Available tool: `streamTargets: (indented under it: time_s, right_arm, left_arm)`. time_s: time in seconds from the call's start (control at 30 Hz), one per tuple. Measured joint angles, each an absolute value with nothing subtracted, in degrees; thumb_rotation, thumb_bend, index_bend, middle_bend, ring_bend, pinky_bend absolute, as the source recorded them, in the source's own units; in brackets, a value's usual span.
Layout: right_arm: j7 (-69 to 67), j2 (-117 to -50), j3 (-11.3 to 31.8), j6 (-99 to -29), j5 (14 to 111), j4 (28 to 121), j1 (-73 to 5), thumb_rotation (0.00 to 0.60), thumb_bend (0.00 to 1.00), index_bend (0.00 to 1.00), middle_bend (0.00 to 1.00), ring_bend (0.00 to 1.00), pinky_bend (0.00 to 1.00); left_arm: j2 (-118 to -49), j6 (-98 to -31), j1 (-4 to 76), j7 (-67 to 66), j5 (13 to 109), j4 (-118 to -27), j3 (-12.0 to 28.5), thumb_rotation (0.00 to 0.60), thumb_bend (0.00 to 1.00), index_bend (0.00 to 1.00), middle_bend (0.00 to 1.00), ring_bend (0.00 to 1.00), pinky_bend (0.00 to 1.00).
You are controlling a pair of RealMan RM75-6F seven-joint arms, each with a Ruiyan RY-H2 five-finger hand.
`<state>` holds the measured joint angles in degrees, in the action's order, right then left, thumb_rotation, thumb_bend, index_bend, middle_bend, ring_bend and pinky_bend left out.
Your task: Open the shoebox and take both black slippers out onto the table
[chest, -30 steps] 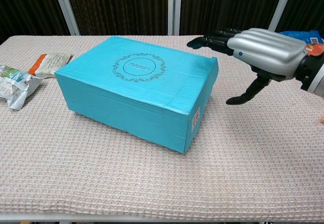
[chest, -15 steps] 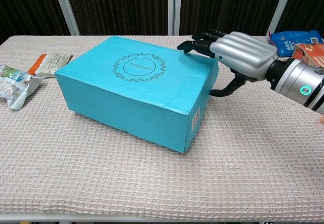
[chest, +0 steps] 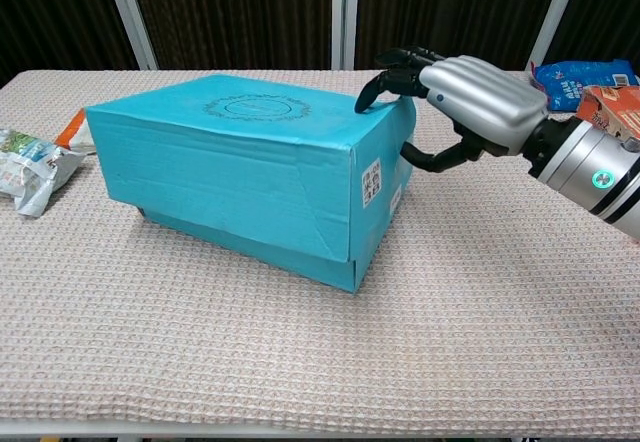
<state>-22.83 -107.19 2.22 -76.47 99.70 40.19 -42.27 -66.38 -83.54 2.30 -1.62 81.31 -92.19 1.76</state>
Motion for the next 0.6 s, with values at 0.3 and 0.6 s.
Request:
streamTargets:
  time_s: [0.3, 0.6]
  right_arm:
    - [-42.1, -103.1, 7.6, -68.4, 88.1, 54.3, -41.2, 0.6, 0.64, 0.48, 0.36, 0.06, 0.0]
    - [-60.9, -95.4, 15.2, -52.4, 72.8, 69.2, -40.4, 0.6, 0.61, 0.48, 0.36, 0.06, 0.0]
  left_arm:
    - [-66.3, -83.1, 2.6, -1.5, 81.6, -92.1, 1.8, 0.6, 0.0, 0.17, 0.14, 0.06, 0.11]
    - [-65.7, -83.5, 2.6, -1.1, 81.9, -92.1, 1.9, 0.6, 0.0, 0.17, 0.14, 0.06, 0.11]
